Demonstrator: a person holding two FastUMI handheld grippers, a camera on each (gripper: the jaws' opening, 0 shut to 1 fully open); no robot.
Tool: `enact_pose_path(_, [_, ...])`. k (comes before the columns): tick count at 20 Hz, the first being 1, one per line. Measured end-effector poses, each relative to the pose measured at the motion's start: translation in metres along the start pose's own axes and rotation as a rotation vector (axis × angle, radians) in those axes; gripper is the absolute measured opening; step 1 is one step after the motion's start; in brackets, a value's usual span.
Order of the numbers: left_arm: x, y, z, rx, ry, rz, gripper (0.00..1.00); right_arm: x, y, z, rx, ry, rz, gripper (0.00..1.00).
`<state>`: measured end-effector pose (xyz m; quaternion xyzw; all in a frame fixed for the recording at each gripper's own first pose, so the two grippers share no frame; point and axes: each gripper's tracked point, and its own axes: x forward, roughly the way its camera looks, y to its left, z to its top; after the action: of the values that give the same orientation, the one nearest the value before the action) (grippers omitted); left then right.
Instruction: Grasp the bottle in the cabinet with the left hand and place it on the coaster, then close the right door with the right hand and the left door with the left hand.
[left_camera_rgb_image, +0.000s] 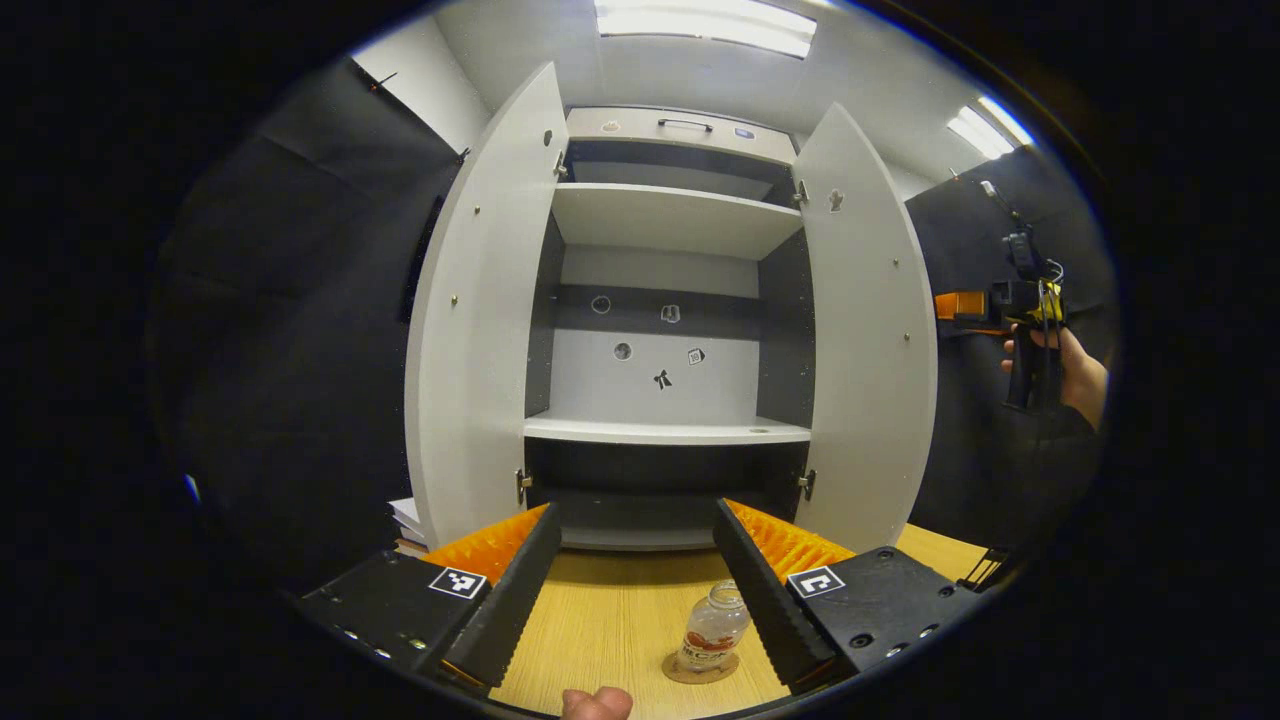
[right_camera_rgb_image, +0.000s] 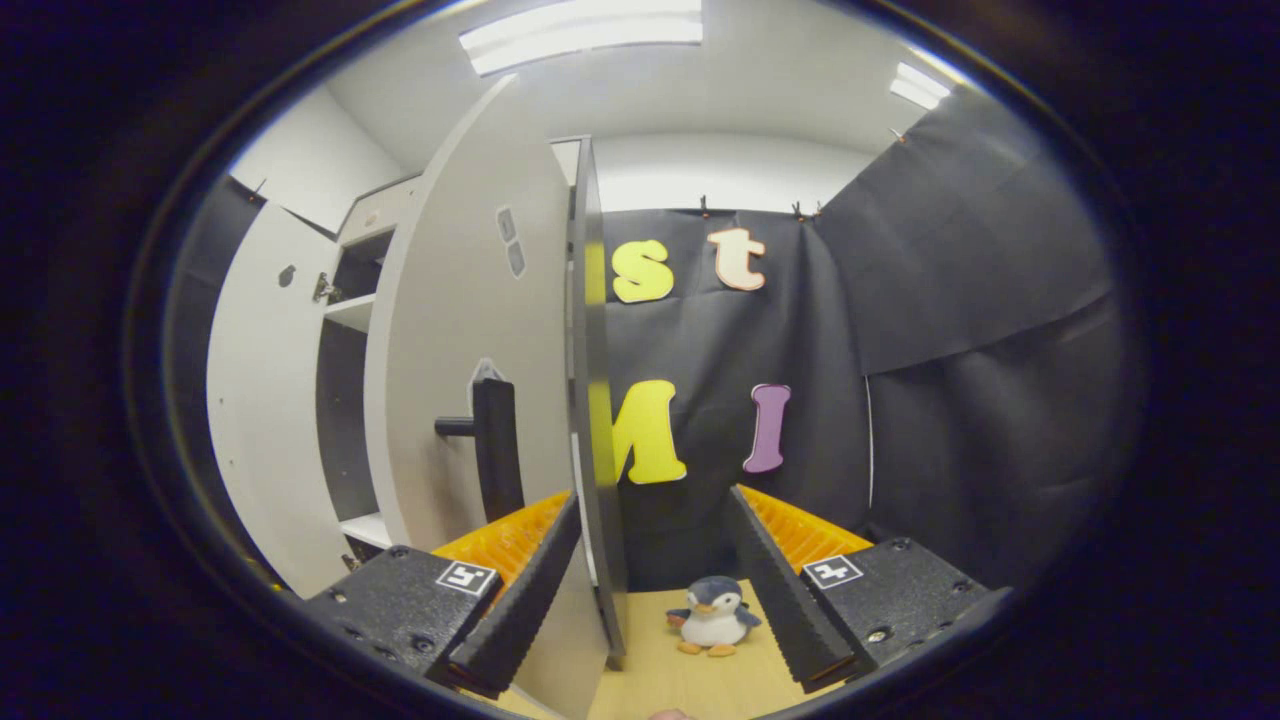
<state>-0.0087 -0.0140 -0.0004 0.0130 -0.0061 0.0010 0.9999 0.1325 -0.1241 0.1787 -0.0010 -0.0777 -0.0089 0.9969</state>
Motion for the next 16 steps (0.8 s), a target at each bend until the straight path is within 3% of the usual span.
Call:
enact_pose_path(10, [-0.013,0.028,0.004,0.033,-0.016,0.070,0.93,0.021,0.093,-0.015,0.041,0.020,0.145,0.96])
enact_pose_path(14, [-0.016,0.032,0.004,0.017,-0.015,0.081,0.93,0.047,0.118,-0.023,0.041,0.025,0.119,0.97])
enact_pose_path(16, [-0.018,0.031,0.004,0.006,-0.012,0.079,0.94,0.054,0.123,-0.021,0.042,0.009,0.104,0.92])
